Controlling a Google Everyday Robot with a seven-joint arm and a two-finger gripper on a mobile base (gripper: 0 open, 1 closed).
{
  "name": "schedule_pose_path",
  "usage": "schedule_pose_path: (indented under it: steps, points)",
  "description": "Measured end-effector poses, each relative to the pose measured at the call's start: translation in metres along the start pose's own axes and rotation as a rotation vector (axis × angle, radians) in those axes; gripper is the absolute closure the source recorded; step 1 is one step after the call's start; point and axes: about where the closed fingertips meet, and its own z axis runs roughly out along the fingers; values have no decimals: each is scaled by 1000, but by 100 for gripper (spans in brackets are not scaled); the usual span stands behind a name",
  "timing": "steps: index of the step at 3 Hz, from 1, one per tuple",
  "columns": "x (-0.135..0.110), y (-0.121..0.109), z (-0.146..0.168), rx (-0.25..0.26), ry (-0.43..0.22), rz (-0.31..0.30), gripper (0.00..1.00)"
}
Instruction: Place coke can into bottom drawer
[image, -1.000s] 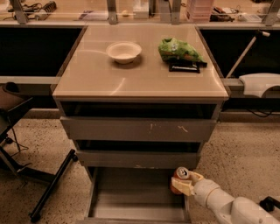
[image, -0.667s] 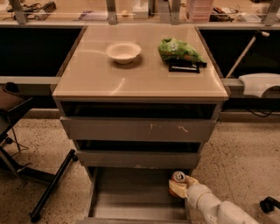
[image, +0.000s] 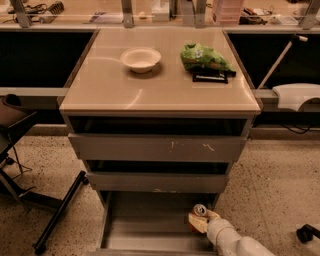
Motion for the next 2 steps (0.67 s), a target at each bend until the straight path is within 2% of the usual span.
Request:
schedule_pose_path:
  steps: [1, 2]
  points:
    - [25, 2, 12, -5, 34, 22, 100]
    - [90, 8, 53, -25, 128, 86, 100]
